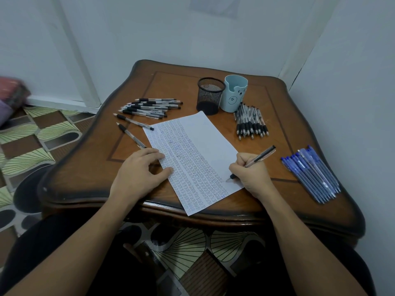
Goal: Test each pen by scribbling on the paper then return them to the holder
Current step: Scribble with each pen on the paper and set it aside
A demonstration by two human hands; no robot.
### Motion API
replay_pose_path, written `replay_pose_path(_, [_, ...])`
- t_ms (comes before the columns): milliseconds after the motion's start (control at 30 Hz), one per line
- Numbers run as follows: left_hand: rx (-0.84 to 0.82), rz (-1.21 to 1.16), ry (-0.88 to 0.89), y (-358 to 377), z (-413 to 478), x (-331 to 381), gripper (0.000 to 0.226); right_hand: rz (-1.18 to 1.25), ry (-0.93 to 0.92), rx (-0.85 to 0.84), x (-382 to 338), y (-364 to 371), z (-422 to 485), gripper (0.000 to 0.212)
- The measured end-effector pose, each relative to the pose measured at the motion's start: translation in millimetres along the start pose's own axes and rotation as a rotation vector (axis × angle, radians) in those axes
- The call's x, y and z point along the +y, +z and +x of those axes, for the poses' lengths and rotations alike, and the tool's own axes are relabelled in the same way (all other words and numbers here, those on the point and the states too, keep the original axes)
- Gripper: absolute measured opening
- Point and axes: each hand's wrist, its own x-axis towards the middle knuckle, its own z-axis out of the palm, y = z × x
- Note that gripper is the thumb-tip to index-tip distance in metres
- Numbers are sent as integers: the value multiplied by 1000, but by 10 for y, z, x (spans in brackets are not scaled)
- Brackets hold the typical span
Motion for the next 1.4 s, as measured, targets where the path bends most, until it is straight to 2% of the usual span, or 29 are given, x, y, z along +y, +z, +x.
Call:
replay_pose_path(67, [-2, -3, 2, -6, 1, 2, 55, -9, 1, 23, -6, 3, 6, 43])
replay_pose_path(167, [3, 0, -1, -8, 7, 13, 48, -11, -5, 30, -16, 24, -5, 35])
replay_pose_path(333, [-6, -4, -3, -12, 2, 10, 48, -23, 7, 22, -13, 18, -7, 38])
replay_pose_path(433, [-6, 1, 0, -12, 2, 12, 48, 89, 47, 88, 5, -26, 38, 44])
replay_pose_path(700, [-6, 12, 3, -18, -1, 17, 48, 359, 162, 110, -97, -76, 53, 35])
replay_pose_path(767, [-8, 11, 2, -18, 0, 14, 49, 317, 178, 80, -134, -71, 63, 36])
replay_pose_path(867, [-18, 5, -7, -17, 6, 8, 49, 168, 199, 76, -178, -40, 73, 53])
replay_pose_path(1067, [-19, -15, -14, -12, 7, -7, 50, 68, 230, 106, -180, 35, 104, 40])
replay_pose_path(1233, [-16, -3, -18, -17, 3, 10, 49, 44, 212, 59, -237, 6, 95, 30])
replay_pose_path(1400, [-24, -1, -19, -11, -3, -1, 53, 48, 316, 15, -294, 5, 148, 25])
